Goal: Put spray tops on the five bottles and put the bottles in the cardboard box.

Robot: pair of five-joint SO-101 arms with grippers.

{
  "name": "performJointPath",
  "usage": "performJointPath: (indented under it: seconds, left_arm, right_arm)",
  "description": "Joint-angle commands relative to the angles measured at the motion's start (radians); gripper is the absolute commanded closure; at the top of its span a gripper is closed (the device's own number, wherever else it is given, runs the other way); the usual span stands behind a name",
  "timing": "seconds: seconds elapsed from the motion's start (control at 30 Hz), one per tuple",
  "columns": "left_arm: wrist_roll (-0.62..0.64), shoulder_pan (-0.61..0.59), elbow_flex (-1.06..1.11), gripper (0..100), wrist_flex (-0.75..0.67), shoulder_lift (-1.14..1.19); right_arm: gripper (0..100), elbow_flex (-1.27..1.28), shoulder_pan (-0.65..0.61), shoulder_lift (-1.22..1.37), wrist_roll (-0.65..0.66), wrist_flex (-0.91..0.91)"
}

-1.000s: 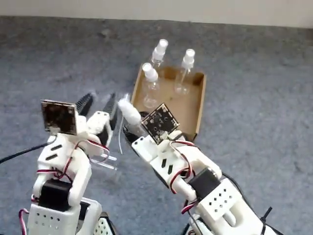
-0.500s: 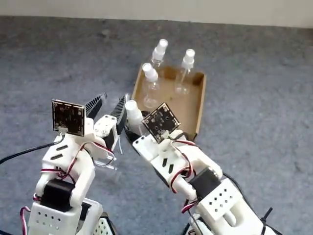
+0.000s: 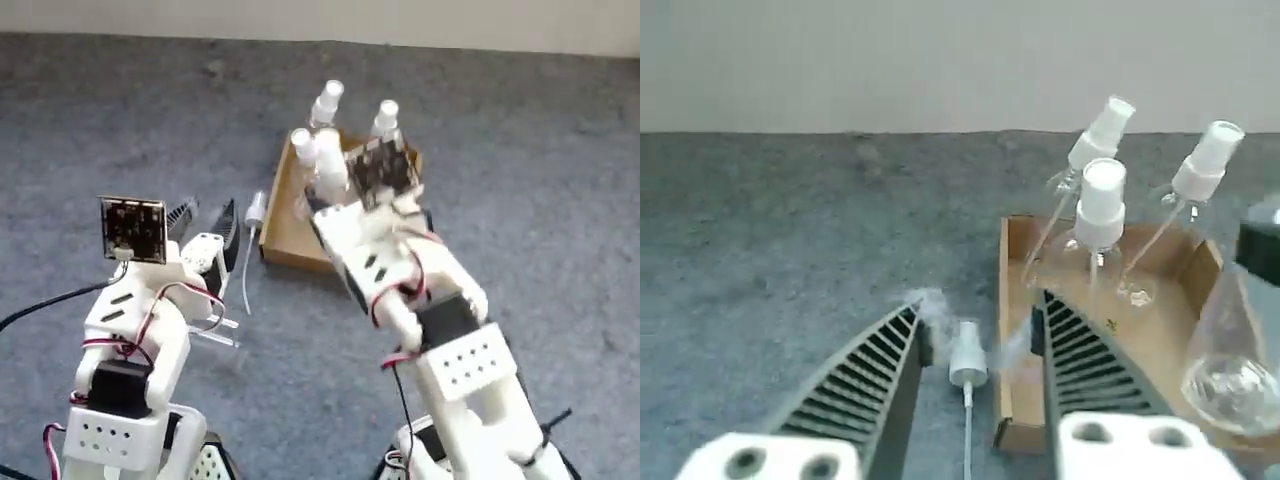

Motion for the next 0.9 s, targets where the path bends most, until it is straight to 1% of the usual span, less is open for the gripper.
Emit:
performJointPath:
  seconds: [0.0, 0.07, 0.13, 0.27, 0.33, 0.57, 0.73, 0.87]
  left_arm:
    - [-0.075, 0.117, -0.005, 86, 0.006, -0.004]
    - [-0.123, 0.162, -0.004, 86, 0.006, -0.008]
    - [-0.124, 0.183, -0.007, 85, 0.029, -0.012]
    - [-0.126, 0.193, -0.025, 75, 0.061, -0.01]
    - [-0.126, 0.193, -0.027, 72, 0.061, -0.01]
    - [-0.127, 0.188, -0.016, 72, 0.057, -0.002]
    - [-0.127, 0.185, -0.007, 72, 0.055, -0.002]
    - [-0.127, 0.185, -0.007, 72, 0.055, -0.002]
  right_arm:
    - [99.4, -0.239, 0.019, 0.097, -0.055, 0.062]
    - [99.4, -0.325, 0.015, 0.163, -0.089, 0.114]
    - [99.4, -0.394, 0.01, 0.222, -0.121, 0.156]
    - [99.4, -0.478, -0.024, 0.303, -0.15, 0.205]
    - [99.4, -0.496, -0.053, 0.321, -0.15, 0.229]
    - [99.4, -0.504, -0.137, 0.278, -0.15, 0.334]
    - [99.4, -0.501, -0.139, 0.205, -0.144, 0.39]
    - [99.4, -0.498, -0.137, 0.165, -0.143, 0.397]
